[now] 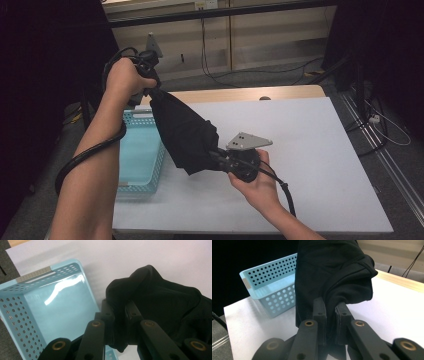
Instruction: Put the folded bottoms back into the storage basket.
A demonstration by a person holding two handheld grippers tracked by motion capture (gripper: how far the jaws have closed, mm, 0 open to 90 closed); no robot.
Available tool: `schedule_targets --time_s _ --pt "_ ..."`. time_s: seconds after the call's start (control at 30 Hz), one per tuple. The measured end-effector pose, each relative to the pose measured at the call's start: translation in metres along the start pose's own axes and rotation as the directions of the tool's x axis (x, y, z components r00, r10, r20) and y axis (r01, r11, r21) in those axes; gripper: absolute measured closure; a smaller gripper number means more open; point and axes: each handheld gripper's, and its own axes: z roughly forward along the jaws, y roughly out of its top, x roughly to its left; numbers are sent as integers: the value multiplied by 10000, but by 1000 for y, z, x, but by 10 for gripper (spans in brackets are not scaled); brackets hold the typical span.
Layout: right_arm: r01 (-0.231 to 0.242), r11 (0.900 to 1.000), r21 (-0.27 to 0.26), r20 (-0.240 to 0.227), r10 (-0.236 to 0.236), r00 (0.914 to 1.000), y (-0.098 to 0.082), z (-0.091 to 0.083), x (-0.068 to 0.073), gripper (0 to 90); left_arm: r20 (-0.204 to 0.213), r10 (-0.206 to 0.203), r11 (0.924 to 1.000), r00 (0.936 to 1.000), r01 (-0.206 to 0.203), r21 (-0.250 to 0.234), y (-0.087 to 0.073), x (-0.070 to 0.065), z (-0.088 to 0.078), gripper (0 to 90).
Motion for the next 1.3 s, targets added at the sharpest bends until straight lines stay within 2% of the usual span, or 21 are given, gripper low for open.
schedule_targets --time_s 0.4,0.73,1.2,1.3 --pt "-31 10000 -35 -143 31 9999 4 7 5 818 -18 -40 10000 10000 40 73 -2 8 -7 809" --pt "104 9998 -161 -304 -109 9995 14 10 12 819 -78 -261 9996 9996 262 118 -4 17 -15 810" --pt "263 9990 -359 -578 -283 9979 33 15 24 819 -271 -667 9972 9974 676 333 -6 38 -22 810" --pt "344 9985 -423 -650 -371 9972 37 15 26 819 -284 -636 9973 9976 646 354 -7 42 -23 810"
